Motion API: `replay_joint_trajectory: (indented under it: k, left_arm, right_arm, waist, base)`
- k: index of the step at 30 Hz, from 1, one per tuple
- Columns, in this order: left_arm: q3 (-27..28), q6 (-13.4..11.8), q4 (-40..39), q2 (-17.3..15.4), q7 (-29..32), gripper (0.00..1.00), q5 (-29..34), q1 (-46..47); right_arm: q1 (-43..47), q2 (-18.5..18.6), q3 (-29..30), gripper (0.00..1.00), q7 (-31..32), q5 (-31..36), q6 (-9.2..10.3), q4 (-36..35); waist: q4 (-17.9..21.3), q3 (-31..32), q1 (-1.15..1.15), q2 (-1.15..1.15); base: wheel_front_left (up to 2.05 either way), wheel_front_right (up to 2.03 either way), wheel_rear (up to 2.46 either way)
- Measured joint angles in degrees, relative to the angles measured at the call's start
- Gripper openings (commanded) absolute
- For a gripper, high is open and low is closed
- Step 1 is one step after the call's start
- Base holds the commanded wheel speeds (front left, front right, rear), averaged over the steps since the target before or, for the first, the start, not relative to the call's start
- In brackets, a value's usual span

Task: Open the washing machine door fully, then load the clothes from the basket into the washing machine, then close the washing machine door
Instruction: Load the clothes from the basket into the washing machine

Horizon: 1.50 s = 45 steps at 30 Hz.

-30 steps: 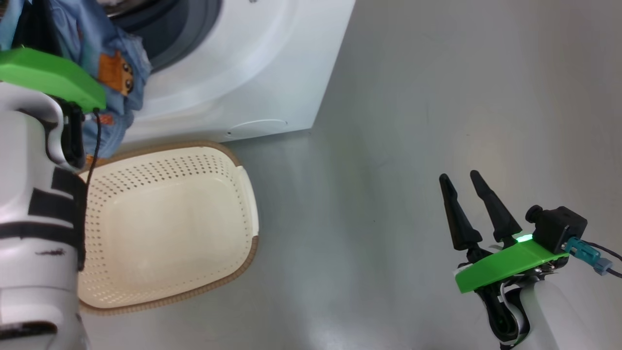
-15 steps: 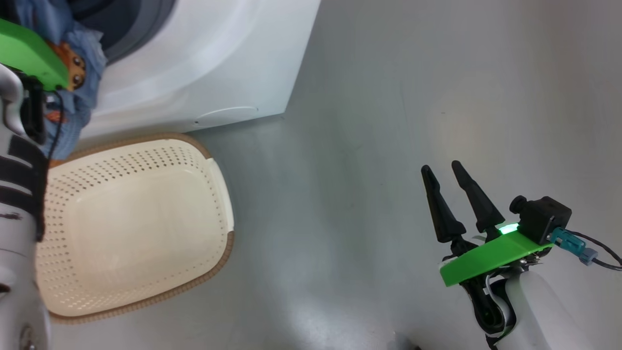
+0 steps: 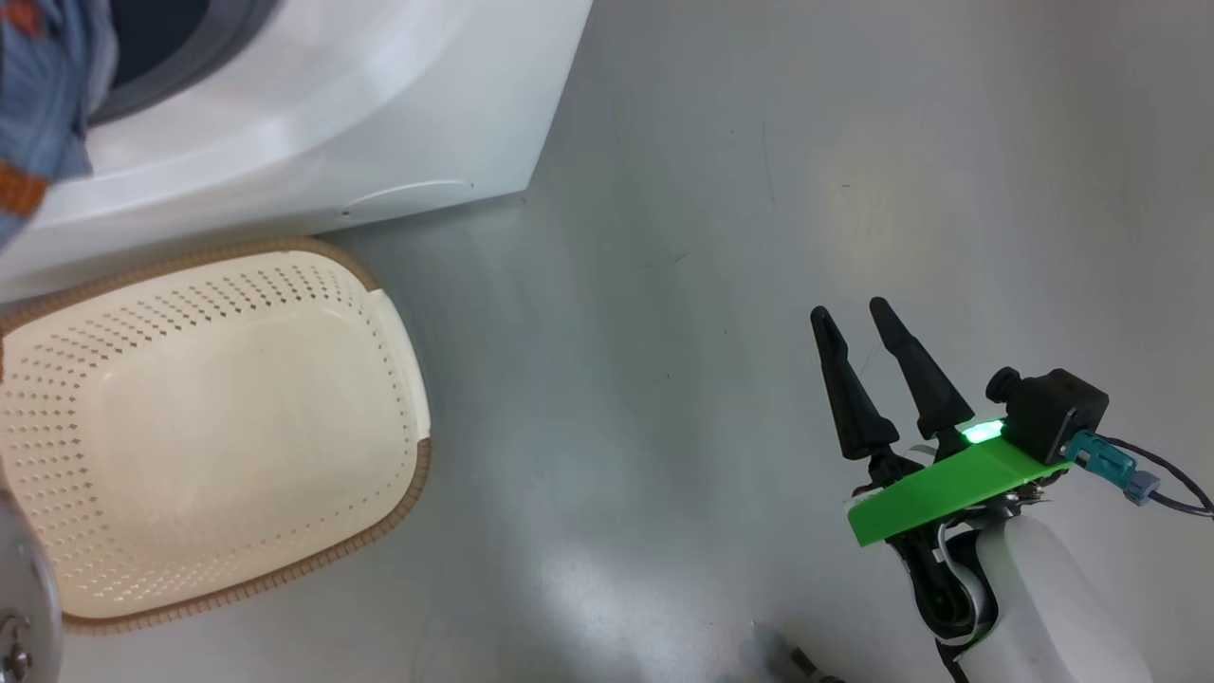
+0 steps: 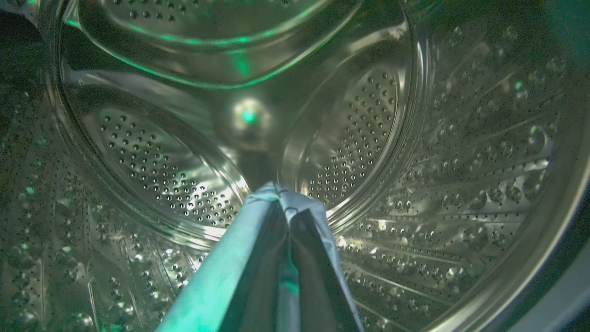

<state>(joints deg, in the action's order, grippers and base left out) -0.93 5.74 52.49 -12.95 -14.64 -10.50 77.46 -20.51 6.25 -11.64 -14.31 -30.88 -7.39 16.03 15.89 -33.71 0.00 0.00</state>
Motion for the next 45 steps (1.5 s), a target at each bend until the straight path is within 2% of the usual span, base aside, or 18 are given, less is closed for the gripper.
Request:
replay_joint_trajectory:
  k: [4,7,8,9,10,11,12,13,25,45]
  left_arm:
    - [1.97,-0.3,-6.78,-0.01,-0.01,0.0,0.65,-0.6]
    - [2.77,-0.43,-7.3,0.19,-0.07,0.0,0.88,-1.93]
    - [2.8,-0.4,-6.83,0.26,-0.07,0.11,1.34,-2.59]
    - [2.91,-0.34,-5.86,0.4,-0.05,0.33,1.43,-3.01]
    - [2.97,-0.19,-5.16,0.47,-0.05,0.49,1.62,-3.46]
    - [3.12,-0.05,-4.5,0.56,-0.05,0.49,1.7,-3.65]
    - [3.33,0.07,-3.91,0.65,-0.05,0.95,1.71,-3.68]
    - [3.41,0.07,-3.64,0.7,-0.05,1.0,1.71,-3.7]
    - [5.15,0.66,-3.1,1.85,-0.05,1.0,2.13,-5.04]
    - [5.7,1.6,-11.03,7.19,-0.05,1.0,2.13,-20.8]
  right_arm:
    - [-0.1,-0.25,0.0,1.0,0.0,0.0,0.0,-0.04]
    - [-0.74,-0.3,0.0,1.0,0.0,0.0,0.0,-0.15]
    - [-0.81,-0.31,-0.01,1.0,0.0,0.0,0.0,-0.26]
    - [-0.81,-0.31,-0.03,1.0,0.0,0.0,0.0,-0.26]
    - [-0.81,-0.3,-0.02,1.0,0.0,0.0,0.0,-0.26]
    - [-0.81,-0.3,-0.02,1.0,0.0,0.0,0.0,-0.26]
    - [-0.81,-0.3,-0.04,1.0,0.0,0.0,0.0,-0.26]
    - [-0.81,-0.3,-0.04,1.0,0.0,0.0,0.0,-0.26]
    - [-0.82,-0.23,0.24,1.0,0.0,0.0,0.0,-0.34]
    - [-1.02,2.74,2.02,1.0,0.0,0.54,0.0,-1.29]
  waist:
    - [-0.02,-0.64,0.0,0.0]
    - [-0.18,-0.95,0.0,0.0]
    - [-0.27,-1.01,0.0,0.0]
    - [-0.34,-1.02,0.0,0.0]
    - [-0.4,-1.04,0.0,0.0]
    - [-0.47,-1.07,0.0,0.0]
    - [-0.53,-1.07,0.0,0.0]
    - [-0.59,-1.06,0.0,0.0]
    - [-1.63,-1.08,0.0,0.0]
    - [-6.26,0.81,0.0,0.0]
  base:
    - [0.0,0.0,0.0]
    - [0.0,0.0,0.0]
    - [0.0,0.0,0.0]
    - [0.0,0.0,0.0]
    - [0.0,0.0,0.0]
    - [0.0,0.0,0.0]
    - [0.0,0.0,0.0]
    - [0.0,0.0,0.0]
    - [0.0,0.0,0.0]
    - [0.0,0.0,0.0]
